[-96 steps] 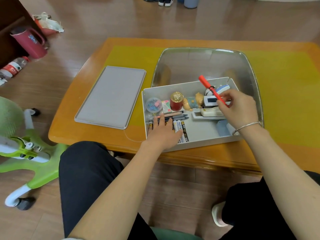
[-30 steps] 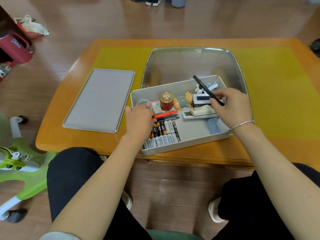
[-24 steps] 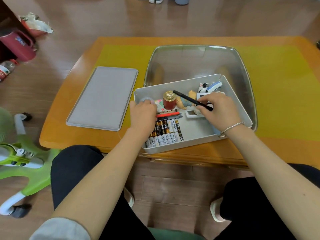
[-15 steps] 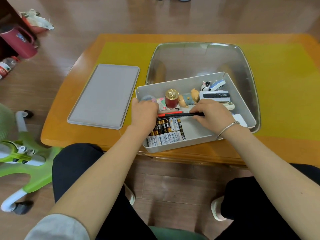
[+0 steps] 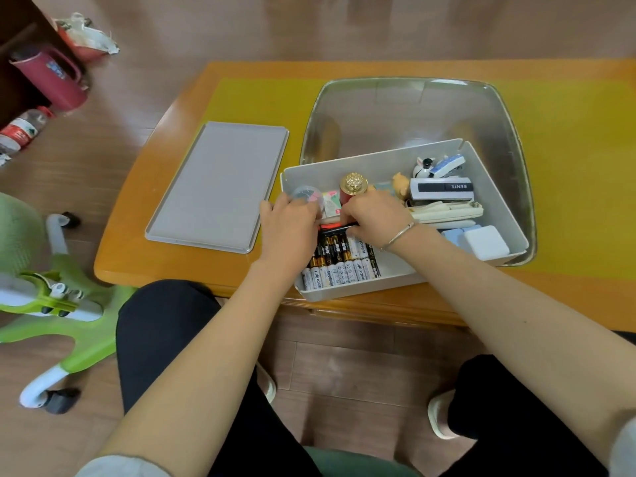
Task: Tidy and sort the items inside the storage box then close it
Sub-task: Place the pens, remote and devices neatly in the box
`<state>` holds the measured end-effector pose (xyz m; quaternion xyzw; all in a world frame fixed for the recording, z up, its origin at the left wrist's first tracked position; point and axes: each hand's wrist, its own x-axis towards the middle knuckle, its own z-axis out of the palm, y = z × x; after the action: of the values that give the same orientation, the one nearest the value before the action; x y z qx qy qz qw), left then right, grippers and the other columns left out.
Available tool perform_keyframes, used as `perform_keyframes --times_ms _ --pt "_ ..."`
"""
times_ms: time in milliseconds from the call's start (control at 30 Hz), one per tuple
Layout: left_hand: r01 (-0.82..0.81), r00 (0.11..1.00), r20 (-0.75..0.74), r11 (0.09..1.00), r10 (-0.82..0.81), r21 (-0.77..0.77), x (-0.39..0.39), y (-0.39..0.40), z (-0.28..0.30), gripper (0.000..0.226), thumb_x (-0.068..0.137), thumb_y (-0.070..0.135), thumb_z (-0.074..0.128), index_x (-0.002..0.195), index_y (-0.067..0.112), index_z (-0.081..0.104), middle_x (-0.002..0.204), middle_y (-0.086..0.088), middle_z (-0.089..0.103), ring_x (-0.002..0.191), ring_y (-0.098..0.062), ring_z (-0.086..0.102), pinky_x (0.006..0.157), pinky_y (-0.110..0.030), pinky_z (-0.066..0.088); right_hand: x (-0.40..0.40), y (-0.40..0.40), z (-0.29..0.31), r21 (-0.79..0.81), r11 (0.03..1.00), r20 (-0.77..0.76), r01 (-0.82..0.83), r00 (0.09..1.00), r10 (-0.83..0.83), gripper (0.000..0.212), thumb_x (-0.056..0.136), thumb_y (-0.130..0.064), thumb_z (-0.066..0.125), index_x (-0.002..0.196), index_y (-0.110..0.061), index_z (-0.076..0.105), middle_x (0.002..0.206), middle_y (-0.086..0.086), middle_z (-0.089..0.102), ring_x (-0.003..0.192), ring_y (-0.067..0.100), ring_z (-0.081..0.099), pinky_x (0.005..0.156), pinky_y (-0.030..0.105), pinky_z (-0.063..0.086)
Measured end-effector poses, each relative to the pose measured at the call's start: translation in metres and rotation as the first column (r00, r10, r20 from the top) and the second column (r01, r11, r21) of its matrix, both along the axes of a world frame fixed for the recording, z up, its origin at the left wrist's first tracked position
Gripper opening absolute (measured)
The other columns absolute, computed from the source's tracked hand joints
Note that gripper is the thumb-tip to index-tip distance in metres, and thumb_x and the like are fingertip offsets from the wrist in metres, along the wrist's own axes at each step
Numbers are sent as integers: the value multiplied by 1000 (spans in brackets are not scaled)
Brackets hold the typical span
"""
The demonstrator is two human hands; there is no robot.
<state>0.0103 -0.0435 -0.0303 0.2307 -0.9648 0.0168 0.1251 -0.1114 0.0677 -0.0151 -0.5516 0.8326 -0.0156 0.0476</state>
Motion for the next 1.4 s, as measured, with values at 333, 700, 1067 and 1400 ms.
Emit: perform_keyframes --times_ms 333,700,1067,1400 --pt "-60 975 213 998 57 8 -4 10 3 11 89 21 64 99 23 66 105 -1 66 111 -23 44 87 -41 26 -9 6 -4 62 997 -40 51 998 -49 10 84 -26 64 94 -24 67 101 2 66 98 22 58 78 31 42" --pt "-54 981 183 998 57 -20 -4 10 1 21 87 29 65 106 19 63 108 -4 66 110 -24 45 86 -40 25 -35 63 24 -298 933 133 200 977 -166 12 85 -21 65 85 -12 72 86 5 70 85 24 60 77 34 45" --pt "107 982 149 990 -120 93 -26 21 1 27 94 23 58 120 17 61 120 -8 56 114 -28 46 93 -39 38 -61 138 34 -329 835 127 441 897 -424 9 81 -29 71 86 -21 71 84 -3 64 80 21 55 77 40 47" --pt "66 984 153 989 -86 129 -26 22 -1 39 92 31 60 127 15 53 129 -9 55 118 -29 49 94 -41 42 -62 136 27 -199 885 67 421 907 -417 26 79 -34 72 102 -23 69 93 -3 62 99 25 54 82 37 35"
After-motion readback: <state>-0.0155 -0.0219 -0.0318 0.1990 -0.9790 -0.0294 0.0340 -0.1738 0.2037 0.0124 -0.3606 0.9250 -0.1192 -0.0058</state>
